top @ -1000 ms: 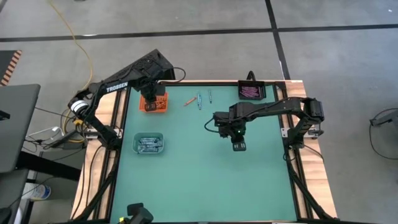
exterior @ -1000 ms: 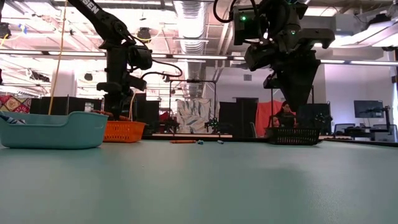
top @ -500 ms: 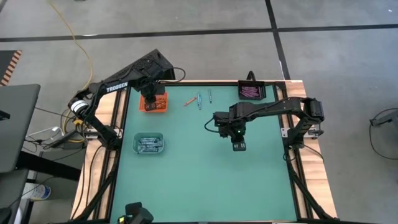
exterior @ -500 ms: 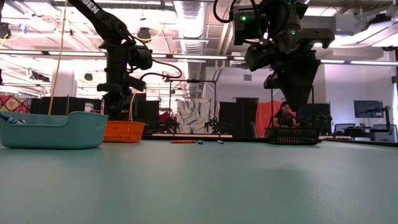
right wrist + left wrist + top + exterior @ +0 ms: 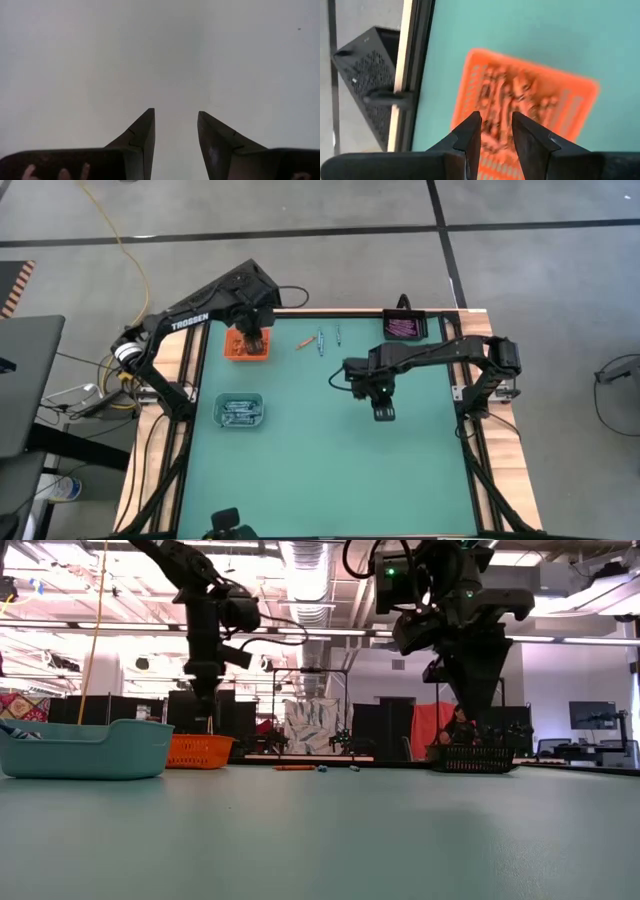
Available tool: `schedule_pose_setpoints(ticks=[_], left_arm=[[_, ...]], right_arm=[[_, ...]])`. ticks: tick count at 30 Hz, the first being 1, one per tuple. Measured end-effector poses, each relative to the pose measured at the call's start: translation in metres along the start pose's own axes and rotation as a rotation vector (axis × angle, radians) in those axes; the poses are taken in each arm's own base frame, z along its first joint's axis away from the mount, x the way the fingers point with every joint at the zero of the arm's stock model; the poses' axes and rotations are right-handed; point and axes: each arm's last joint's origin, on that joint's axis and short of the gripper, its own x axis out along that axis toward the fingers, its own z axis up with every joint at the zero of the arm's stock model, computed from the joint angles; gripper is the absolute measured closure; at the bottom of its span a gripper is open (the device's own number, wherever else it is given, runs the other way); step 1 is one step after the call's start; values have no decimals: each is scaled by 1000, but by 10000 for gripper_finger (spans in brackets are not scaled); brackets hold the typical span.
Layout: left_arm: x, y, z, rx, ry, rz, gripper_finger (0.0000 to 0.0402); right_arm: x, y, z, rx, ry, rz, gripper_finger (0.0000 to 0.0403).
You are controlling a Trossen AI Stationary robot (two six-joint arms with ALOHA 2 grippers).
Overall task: Sort crayons
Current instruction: Put the orange crayon into the orange basket
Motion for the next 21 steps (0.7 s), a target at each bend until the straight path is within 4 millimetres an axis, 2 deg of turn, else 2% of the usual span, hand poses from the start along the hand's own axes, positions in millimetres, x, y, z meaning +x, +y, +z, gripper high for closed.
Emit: schedule_pose_setpoints(ticks=[6,12,21], left_arm=[[-5,-21,14,2,-43,-20,303],[-11,-49,30,13,-141,-112,303],[-7,-114,46,83,-298,-185,303]], right_arm=[[-1,-8,1,3,-26,-16,262],[-5,-25,5,3,-96,-32,262],[-14,-66,4,49,-210,-70,262]])
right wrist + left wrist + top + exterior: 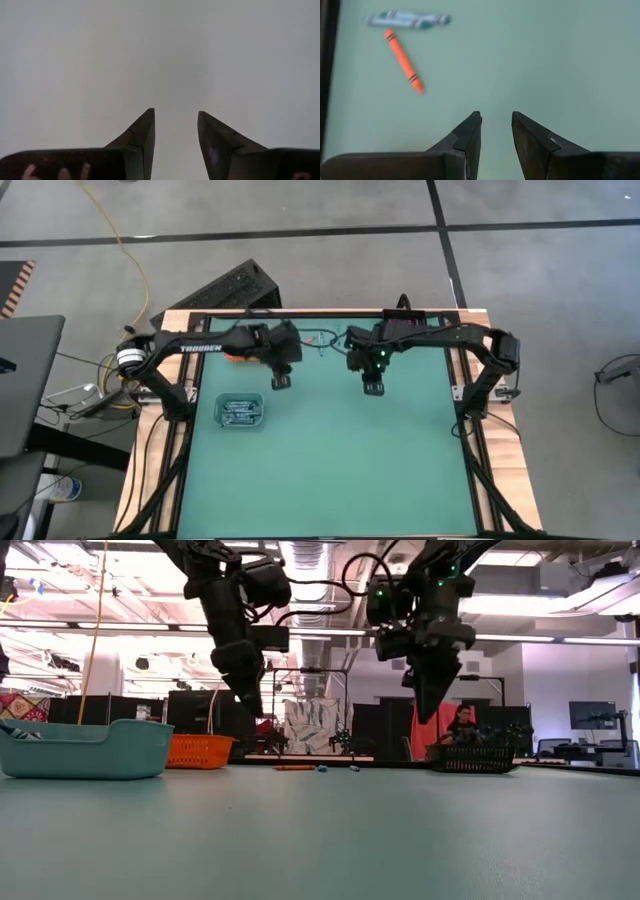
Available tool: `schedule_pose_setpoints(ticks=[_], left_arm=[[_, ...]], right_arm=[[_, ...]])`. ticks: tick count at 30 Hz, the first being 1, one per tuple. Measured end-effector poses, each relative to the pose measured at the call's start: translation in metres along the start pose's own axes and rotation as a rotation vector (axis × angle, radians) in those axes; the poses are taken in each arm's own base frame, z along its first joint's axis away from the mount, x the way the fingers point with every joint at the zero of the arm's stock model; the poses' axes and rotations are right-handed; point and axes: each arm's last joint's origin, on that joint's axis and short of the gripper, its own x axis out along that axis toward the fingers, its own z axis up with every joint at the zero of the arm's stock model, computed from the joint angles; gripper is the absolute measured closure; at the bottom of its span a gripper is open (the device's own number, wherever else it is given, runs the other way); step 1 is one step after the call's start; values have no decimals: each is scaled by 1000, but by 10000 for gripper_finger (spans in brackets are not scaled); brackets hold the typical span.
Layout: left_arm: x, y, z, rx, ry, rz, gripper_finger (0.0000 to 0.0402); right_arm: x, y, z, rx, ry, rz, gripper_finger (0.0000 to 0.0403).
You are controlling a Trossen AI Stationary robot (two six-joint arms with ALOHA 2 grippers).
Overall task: Sort crayons
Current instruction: Put the orange crayon into the orange basket
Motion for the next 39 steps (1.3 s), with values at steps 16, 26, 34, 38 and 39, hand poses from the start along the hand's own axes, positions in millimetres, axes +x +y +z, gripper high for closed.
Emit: schedule_pose_setpoints(ticks=[16,26,34,38,39], left_arm=[[33,-75,-10,-64,-350,30,303],[31,-127,-20,58,-448,4,303],[26,-155,-27,108,-489,-18,303],[24,-162,-27,118,-499,-5,303],[23,-164,-27,120,-502,-6,303]], right_arm=[[-13,-57,3,67,-217,-103,262],[-21,-87,9,206,-392,-168,262],[-26,-114,11,396,-537,-203,262],[-12,-130,7,469,-506,-206,262],[-8,-135,7,481,-497,-216,262]])
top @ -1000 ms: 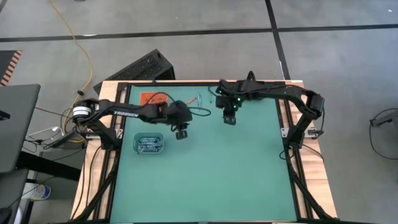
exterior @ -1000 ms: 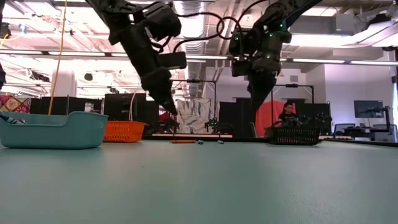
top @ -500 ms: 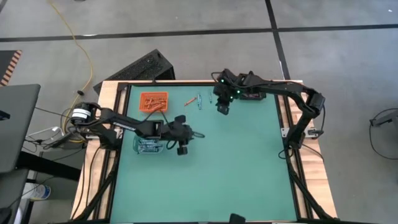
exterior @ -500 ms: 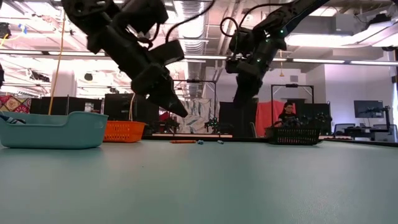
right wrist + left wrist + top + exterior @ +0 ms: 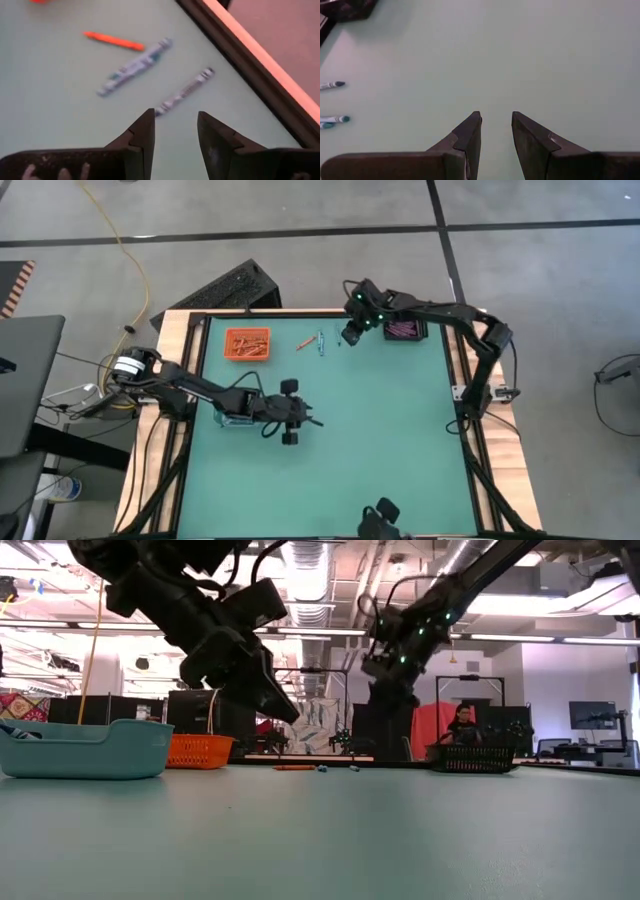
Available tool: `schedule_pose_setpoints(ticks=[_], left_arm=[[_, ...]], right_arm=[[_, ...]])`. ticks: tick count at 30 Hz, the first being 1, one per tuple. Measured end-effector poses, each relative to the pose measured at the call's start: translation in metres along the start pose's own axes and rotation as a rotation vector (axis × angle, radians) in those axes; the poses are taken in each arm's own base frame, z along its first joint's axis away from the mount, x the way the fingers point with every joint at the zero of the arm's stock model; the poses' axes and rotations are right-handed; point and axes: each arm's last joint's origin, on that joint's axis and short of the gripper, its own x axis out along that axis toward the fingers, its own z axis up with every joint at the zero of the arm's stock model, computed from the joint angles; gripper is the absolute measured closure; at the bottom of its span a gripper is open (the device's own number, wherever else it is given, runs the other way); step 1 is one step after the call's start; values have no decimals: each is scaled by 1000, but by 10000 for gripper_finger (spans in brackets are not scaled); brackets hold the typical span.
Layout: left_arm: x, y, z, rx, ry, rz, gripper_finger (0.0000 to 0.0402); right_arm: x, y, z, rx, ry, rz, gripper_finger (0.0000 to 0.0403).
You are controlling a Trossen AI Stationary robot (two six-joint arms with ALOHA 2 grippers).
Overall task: Sort crayons
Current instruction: Put the orange crayon into the orange basket
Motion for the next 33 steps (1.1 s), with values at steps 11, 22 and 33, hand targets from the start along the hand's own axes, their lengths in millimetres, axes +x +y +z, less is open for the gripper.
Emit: schedule_pose_setpoints(ticks=[11,22,33], left_arm=[[-3,-10,3,8,-31,-28,303],[-3,-11,3,19,-32,-30,303],[-3,-11,3,22,-34,-33,303]], right_arm=[[42,-45,3,120,66,-85,262],[82,-22,16,17,186,-101,262],[79,-16,27,26,201,-164,262]])
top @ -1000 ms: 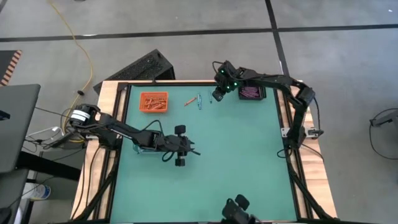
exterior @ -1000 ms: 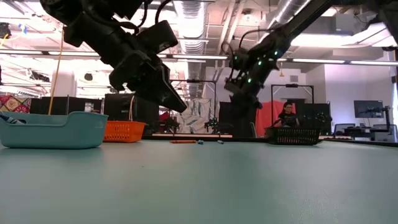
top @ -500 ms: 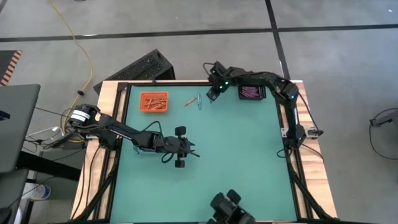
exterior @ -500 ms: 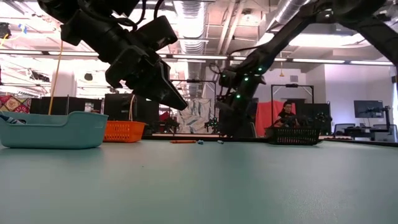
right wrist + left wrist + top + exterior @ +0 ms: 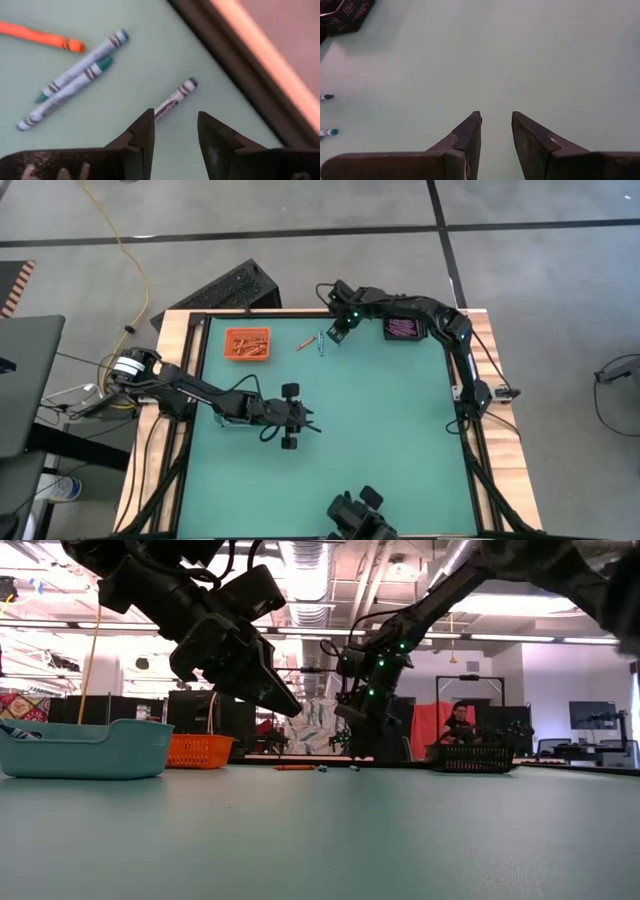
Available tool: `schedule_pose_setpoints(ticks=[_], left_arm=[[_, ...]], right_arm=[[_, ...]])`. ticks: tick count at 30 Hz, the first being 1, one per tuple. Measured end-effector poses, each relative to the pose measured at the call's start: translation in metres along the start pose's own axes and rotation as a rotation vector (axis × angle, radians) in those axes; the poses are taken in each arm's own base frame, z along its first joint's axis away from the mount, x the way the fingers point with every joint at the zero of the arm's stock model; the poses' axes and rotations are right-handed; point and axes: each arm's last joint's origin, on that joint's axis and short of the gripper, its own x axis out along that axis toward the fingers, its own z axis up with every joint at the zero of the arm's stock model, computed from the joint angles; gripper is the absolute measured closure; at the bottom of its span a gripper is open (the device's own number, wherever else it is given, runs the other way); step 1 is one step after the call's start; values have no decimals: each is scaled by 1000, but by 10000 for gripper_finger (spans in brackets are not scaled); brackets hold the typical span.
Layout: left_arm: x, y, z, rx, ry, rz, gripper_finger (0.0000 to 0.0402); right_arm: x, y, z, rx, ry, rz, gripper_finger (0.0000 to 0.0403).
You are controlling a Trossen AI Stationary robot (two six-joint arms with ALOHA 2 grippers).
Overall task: Sort crayons
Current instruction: Put the orange crayon into the orange basket
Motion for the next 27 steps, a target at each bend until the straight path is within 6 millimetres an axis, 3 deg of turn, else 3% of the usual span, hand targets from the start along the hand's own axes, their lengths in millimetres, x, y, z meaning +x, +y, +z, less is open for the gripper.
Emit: schedule_pose_setpoints(ticks=[7,16,20,27], left_arm=[[0,0,2,-4,-17,-3,303],[-1,-3,2,-12,-19,-30,303],[-1,-3,0,-5,3,-31,303],[-1,-3,-5,8,48,-33,303]], right_arm=[[22,4,-9,25,102,51,262],[12,15,-3,-92,161,3,283],[2,34,2,-286,160,46,289],[-3,75,-8,-818,202,135,289]])
